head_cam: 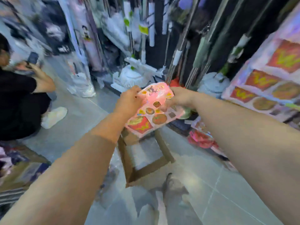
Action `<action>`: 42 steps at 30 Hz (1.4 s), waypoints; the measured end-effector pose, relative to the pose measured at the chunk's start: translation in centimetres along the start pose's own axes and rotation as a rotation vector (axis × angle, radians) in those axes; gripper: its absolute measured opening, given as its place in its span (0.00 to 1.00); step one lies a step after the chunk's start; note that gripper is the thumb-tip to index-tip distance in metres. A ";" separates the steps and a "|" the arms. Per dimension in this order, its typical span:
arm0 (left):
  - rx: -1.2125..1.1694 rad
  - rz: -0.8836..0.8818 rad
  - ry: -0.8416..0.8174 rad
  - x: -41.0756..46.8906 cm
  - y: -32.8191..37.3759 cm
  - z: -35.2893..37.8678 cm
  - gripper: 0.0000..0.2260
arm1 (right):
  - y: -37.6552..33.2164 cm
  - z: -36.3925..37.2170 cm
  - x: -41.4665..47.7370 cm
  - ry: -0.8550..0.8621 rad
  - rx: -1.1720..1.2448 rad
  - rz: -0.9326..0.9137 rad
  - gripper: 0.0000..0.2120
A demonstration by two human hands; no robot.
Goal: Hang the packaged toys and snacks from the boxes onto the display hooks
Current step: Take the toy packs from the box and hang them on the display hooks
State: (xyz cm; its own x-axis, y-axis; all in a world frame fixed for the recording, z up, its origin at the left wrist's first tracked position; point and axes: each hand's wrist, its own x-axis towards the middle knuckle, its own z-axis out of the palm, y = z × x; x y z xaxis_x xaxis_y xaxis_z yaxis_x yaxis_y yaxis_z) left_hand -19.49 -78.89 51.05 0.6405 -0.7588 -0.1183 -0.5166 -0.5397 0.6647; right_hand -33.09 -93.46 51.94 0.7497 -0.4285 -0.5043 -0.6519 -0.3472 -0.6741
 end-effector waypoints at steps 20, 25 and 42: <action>-0.187 0.834 0.307 -15.0 43.1 -6.4 0.10 | -1.0 -20.7 -43.2 1.053 0.556 -0.287 0.12; -0.164 1.015 0.328 -17.5 52.7 -5.8 0.10 | 2.0 -27.1 -49.3 1.250 0.623 -0.373 0.12; -0.099 1.000 0.203 -14.0 71.1 -2.8 0.23 | 6.4 -41.8 -53.8 1.547 0.602 -0.455 0.14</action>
State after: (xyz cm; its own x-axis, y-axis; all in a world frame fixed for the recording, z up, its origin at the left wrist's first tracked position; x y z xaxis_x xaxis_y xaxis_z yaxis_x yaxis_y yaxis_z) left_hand -63.58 -105.62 102.03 0.0308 -0.7642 0.6443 -0.8238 0.3456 0.4493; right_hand -82.32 -107.50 97.33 -0.1853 -0.8606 0.4743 -0.0325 -0.4771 -0.8783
